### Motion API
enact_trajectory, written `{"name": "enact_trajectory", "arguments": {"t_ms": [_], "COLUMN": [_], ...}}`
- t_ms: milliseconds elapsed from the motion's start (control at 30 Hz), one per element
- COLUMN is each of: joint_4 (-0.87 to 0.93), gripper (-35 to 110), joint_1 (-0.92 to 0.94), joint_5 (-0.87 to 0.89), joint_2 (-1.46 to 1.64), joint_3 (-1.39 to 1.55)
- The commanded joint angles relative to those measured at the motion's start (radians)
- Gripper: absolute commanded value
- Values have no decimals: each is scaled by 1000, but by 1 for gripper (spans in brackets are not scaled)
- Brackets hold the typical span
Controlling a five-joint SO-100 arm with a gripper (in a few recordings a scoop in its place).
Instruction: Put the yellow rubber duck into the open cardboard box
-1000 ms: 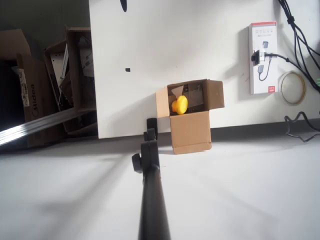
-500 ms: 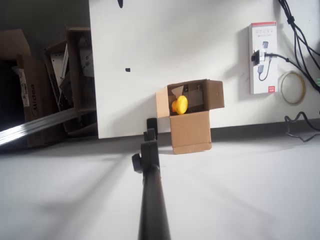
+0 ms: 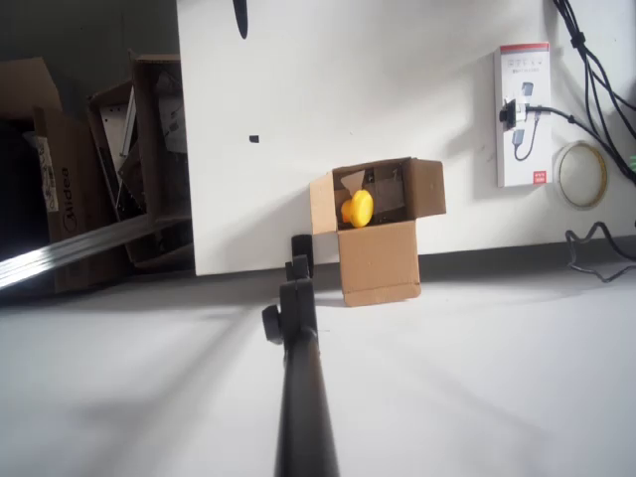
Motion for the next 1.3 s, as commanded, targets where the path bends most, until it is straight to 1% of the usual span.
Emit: {"name": "enact_trajectory", "arguments": {"t_ms": [0,333,733,1267], "joint_4": [-21,-48,-115,-109], "gripper": [-1,-1,-1,-1], "joint_1": [0,8,26,46], "joint_5": [11,40,31,40], "joint_2": [60,95,104,114], "joint_3": [67,221,465,477]}}
